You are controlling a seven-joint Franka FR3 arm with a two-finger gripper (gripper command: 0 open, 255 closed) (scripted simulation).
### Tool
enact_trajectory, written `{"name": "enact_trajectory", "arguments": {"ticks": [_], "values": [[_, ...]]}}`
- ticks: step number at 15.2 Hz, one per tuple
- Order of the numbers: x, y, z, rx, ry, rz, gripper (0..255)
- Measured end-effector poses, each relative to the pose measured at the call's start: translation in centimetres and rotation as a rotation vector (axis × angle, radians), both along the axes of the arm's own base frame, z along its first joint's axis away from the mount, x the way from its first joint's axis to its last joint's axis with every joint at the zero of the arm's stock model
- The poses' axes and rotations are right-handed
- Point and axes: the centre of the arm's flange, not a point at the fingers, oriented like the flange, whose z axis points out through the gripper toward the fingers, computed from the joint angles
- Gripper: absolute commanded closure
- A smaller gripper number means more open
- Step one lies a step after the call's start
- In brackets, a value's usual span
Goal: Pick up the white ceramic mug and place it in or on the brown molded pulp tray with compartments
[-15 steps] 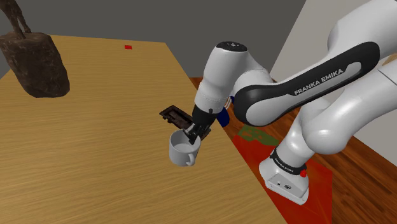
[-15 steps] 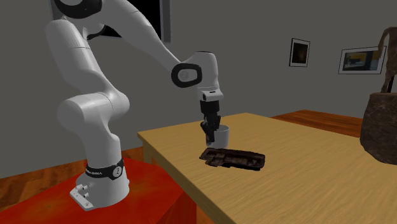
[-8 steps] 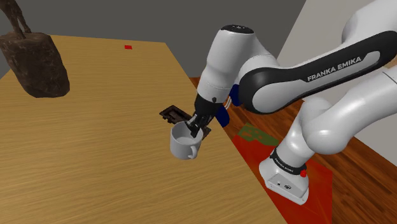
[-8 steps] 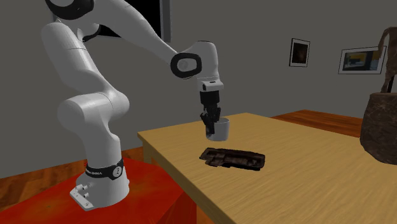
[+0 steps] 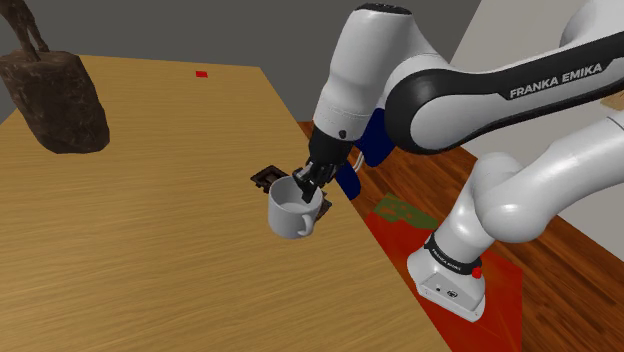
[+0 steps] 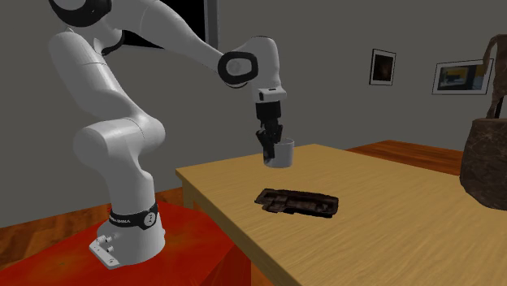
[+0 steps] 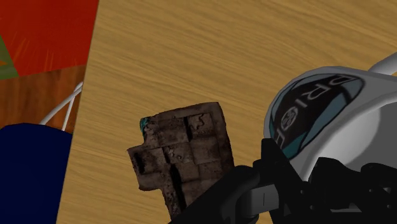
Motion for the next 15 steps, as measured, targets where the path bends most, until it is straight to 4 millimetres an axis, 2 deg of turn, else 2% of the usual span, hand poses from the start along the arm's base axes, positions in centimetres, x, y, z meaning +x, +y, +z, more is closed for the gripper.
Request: {"name": "enact_trajectory", "arguments": {"ticks": [5, 6, 9, 15], "values": [[0.0, -0.1, 2.5, 0.000, 0.000, 0.000, 255], [0.4, -0.6, 3.1, 0.000, 0.000, 0.000, 255], [2.6, -2.9, 3.5, 0.000, 0.000, -0.001, 255], [7.1, -9.0, 4.3, 0.000, 0.001, -0.001, 255]]}}
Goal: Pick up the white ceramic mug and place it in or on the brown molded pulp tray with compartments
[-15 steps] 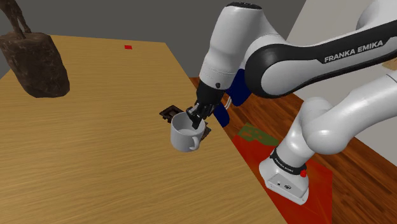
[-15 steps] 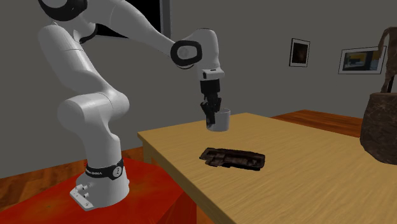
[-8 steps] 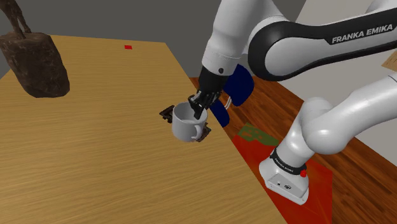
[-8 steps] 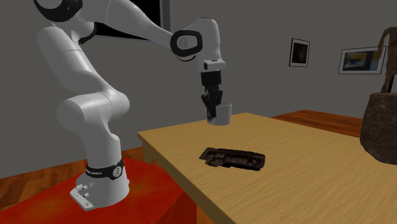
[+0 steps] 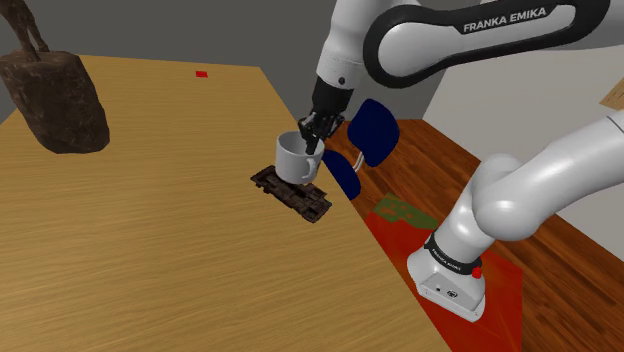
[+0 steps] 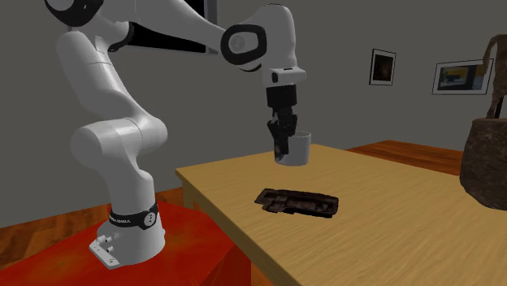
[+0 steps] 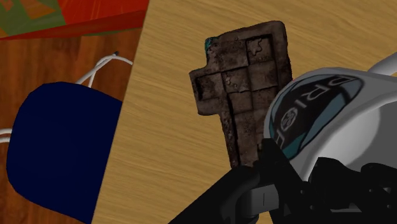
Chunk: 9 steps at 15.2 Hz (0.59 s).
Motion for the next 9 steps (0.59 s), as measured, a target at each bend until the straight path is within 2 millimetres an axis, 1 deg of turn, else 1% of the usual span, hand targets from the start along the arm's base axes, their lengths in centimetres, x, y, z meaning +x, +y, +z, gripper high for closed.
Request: {"name": "enact_trajectory", "arguments": {"ticks": [1, 2, 4, 9], "values": [[0.7, -1.0, -0.1, 0.000, 0.000, 0.000, 255], [1.0, -1.5, -0.3, 0.000, 0.000, 0.000, 255], [1.3, -1.6, -1.0, 0.000, 0.000, 0.000, 255], [1.4, -1.8, -3.6, -0.001, 0.000, 0.001, 255]]}}
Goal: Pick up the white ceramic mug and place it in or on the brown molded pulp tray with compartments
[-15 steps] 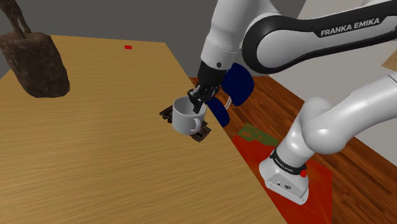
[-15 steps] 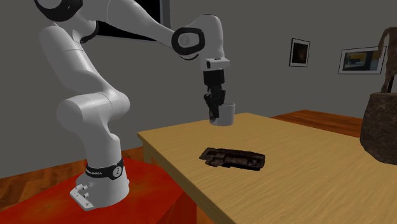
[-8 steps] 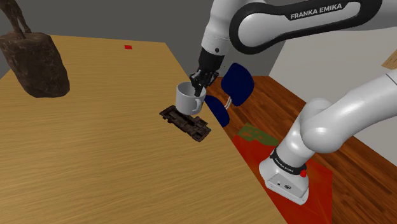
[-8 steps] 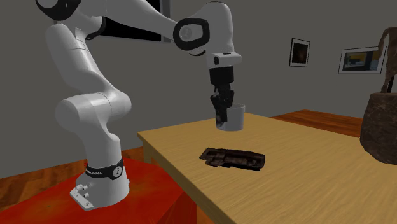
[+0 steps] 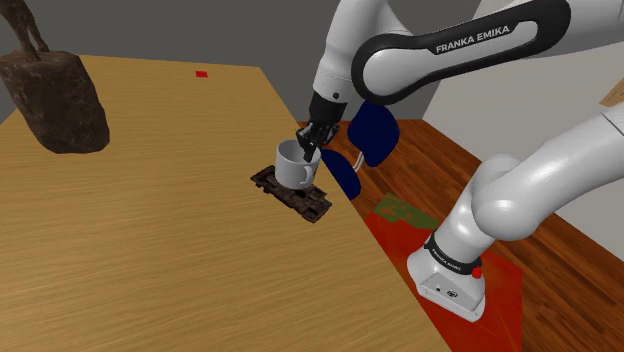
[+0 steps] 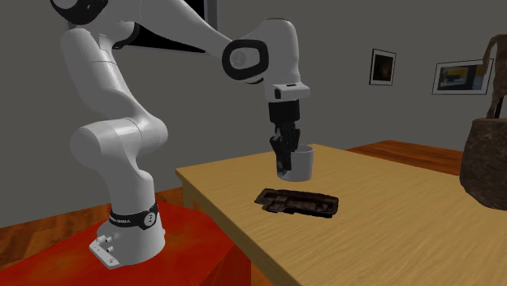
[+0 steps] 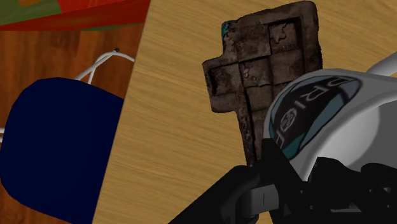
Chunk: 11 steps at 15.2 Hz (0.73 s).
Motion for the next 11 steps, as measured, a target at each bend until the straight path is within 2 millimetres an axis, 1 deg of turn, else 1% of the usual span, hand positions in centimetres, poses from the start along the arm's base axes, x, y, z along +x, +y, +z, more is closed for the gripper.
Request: {"name": "enact_trajectory", "arguments": {"ticks": [7, 11], "values": [[0.0, 0.1, -3.8, 0.000, 0.000, 0.000, 255], [0.0, 0.1, -4.4, 0.000, 0.000, 0.000, 255]]}}
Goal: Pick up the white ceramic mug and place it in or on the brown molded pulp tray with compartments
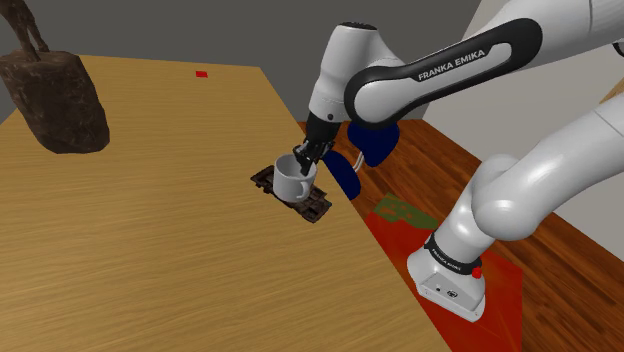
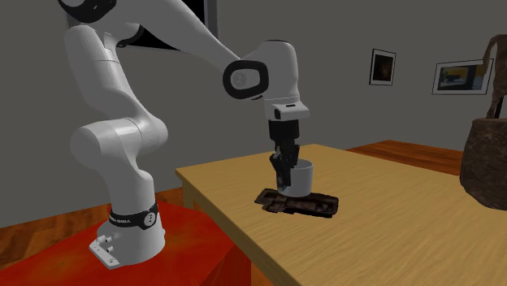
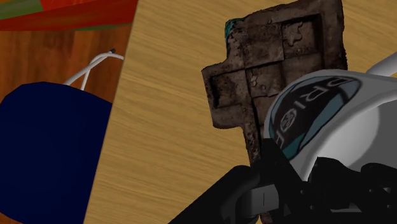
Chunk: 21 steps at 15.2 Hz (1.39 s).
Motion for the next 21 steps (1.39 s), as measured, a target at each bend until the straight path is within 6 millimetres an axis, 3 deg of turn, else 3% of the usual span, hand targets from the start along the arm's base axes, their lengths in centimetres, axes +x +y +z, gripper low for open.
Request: {"name": "enact_trajectory", "arguments": {"ticks": [3, 4, 10, 15, 21], "values": [[0.0, 0.0, 0.0, 0.000, 0.000, 0.000, 255], [0.0, 0.0, 0.0, 0.000, 0.000, 0.000, 0], [0.0, 0.0, 0.0, 0.000, 0.000, 0.000, 0], [-0.5, -0.1, 4.4, 0.000, -0.002, 0.000, 0], [-0.5, -0.2, 4.9, 0.000, -0.001, 0.000, 0]]}}
